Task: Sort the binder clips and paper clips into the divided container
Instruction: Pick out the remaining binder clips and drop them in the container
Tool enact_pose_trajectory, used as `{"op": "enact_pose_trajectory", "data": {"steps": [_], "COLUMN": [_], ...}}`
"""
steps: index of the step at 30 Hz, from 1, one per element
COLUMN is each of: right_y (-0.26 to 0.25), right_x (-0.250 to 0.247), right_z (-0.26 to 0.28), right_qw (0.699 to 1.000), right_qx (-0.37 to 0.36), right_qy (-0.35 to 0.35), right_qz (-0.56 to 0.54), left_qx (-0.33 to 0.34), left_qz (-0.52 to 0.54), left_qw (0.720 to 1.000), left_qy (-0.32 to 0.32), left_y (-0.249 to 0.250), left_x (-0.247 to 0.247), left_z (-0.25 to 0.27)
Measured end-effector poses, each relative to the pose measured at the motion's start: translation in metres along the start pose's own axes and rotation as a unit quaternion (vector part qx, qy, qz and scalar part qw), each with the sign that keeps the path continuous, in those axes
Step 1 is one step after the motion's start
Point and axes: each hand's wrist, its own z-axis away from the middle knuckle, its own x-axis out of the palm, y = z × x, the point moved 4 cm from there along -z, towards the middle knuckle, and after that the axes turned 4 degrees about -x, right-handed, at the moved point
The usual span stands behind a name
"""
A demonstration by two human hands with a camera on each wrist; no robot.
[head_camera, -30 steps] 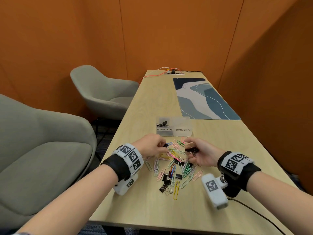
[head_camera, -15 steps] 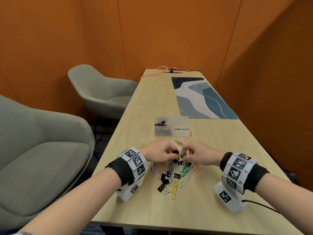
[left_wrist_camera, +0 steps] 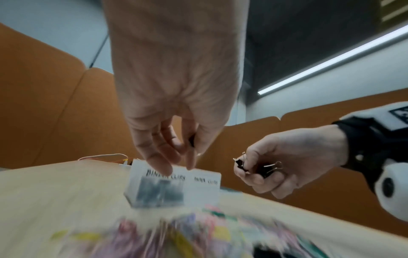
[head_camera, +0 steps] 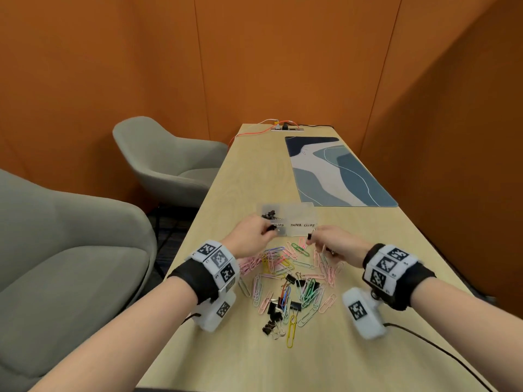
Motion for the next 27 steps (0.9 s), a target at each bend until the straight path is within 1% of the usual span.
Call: {"op": "enact_pose_trajectory", "data": {"steps": [3, 5, 9, 10, 12, 15, 17, 18, 20, 22, 24, 27], "right_y": [-0.022, -0.038, -0.063, -0.066, -0.073, -0.083, -0.088, -0.090, -0.095, -0.095, -0.094, -0.091], "right_x": [-0.009, -0.010, -0.004, 0.000, 0.006, 0.014, 0.019, 0.022, 0.024, 0.019, 0.015, 0.006], "right_z": [-0.020, -0.036, -0.062, -0.066, -0.076, -0.089, -0.094, -0.094, -0.090, -0.086, -0.078, -0.052], "right_qw": [0.993, 0.989, 0.992, 0.993, 0.993, 0.992, 0.991, 0.993, 0.996, 0.999, 0.999, 0.993], "right_qx": [0.029, 0.040, 0.057, 0.063, 0.073, 0.074, 0.073, 0.069, 0.052, 0.016, -0.024, -0.081], "right_qy": [-0.005, -0.016, -0.043, -0.045, -0.046, -0.025, -0.020, -0.019, -0.004, 0.030, 0.036, 0.063], "right_qz": [-0.117, -0.144, -0.106, -0.093, -0.077, -0.101, -0.106, -0.097, -0.066, -0.023, 0.023, 0.063], "left_qx": [-0.066, -0.106, -0.150, -0.155, -0.156, -0.146, -0.127, -0.112, -0.074, -0.038, -0.010, 0.013], "left_qz": [0.012, 0.011, -0.002, 0.002, 0.005, -0.019, -0.046, -0.060, -0.074, -0.066, -0.057, -0.056], "left_qw": [0.997, 0.993, 0.988, 0.988, 0.988, 0.988, 0.991, 0.992, 0.992, 0.988, 0.985, 0.981], "left_qy": [0.032, 0.043, 0.019, 0.010, 0.014, 0.033, 0.022, 0.001, -0.067, -0.131, -0.165, -0.185], "left_y": [-0.002, -0.004, -0.007, -0.007, -0.011, -0.017, -0.018, -0.015, -0.006, 0.007, 0.017, 0.023], "left_x": [-0.019, -0.026, -0.025, -0.024, -0.026, -0.031, -0.033, -0.032, -0.024, -0.011, 0.002, 0.022], "left_z": [-0.024, -0.039, -0.060, -0.061, -0.062, -0.053, -0.039, -0.032, -0.017, -0.002, 0.010, 0.021]}}
